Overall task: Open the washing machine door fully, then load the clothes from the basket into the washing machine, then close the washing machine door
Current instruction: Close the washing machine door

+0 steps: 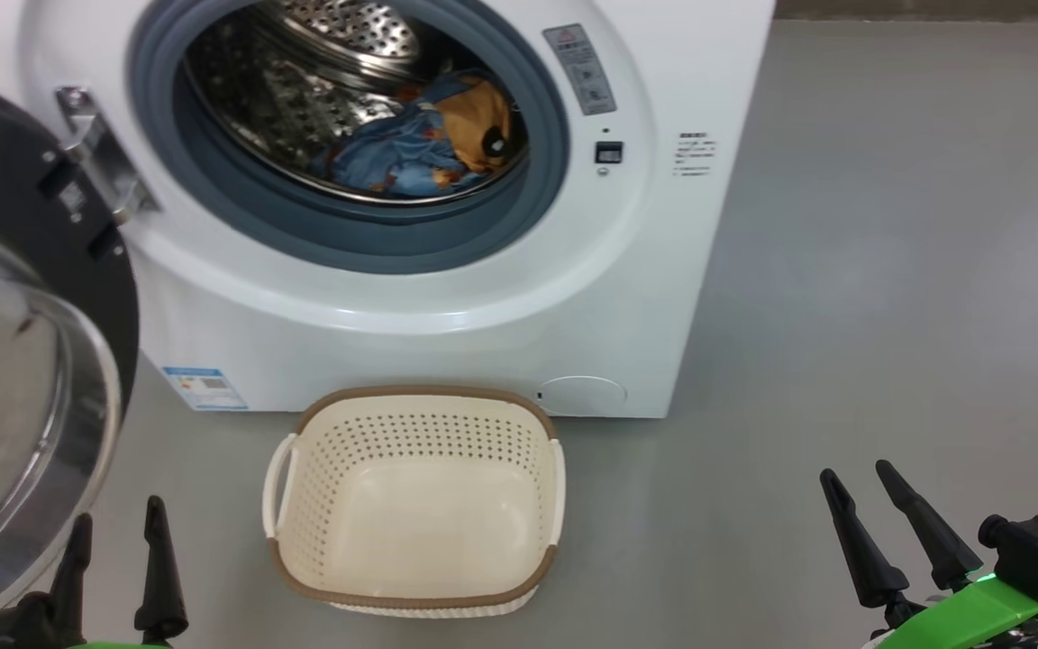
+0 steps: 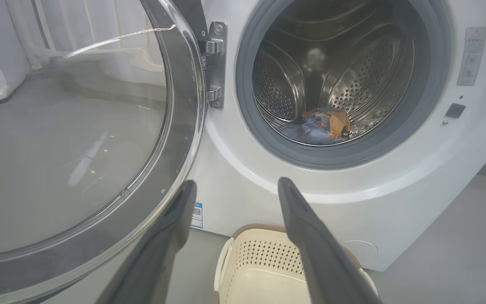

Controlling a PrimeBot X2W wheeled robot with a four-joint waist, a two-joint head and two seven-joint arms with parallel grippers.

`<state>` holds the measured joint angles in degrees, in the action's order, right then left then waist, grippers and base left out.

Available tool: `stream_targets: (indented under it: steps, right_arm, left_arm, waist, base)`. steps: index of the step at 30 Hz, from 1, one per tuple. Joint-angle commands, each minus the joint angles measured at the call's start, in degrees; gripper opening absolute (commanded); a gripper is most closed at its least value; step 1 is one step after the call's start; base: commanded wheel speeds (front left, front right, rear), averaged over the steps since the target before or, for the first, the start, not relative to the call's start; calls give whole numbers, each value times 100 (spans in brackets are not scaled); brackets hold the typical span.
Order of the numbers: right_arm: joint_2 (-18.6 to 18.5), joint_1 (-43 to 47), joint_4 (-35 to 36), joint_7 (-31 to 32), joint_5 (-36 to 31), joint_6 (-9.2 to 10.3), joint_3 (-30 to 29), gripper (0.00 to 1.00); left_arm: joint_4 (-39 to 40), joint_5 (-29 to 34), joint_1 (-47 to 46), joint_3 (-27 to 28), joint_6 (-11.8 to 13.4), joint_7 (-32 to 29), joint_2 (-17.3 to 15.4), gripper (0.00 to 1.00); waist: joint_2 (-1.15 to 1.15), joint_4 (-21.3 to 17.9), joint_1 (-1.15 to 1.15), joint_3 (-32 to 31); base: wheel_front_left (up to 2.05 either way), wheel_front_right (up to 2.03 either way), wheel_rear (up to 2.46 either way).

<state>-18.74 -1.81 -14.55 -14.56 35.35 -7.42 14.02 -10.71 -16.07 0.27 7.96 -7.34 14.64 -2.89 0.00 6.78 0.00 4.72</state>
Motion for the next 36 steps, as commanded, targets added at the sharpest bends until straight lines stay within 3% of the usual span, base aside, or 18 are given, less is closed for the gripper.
stream_targets:
  steps: [1,14,36]
  right_arm:
    - [-133,-169,158,-44,-34,-7,150,100]
    - [-125,-294,182,-44,-50,-7,323,100]
    - [-208,-478,106,-44,-2,-7,539,100]
  left_arm:
    - [182,-53,-8,206,-14,36,-86,100]
    - [275,-145,25,223,-14,36,-20,100]
    - [301,-310,125,173,-14,36,1,100]
  waist:
    - [0,288,0,10]
    - [0,1018,0,48]
    - [0,1475,0,-15]
  base:
    - [0,0,0]
    - [0,0,0]
    - [0,0,0]
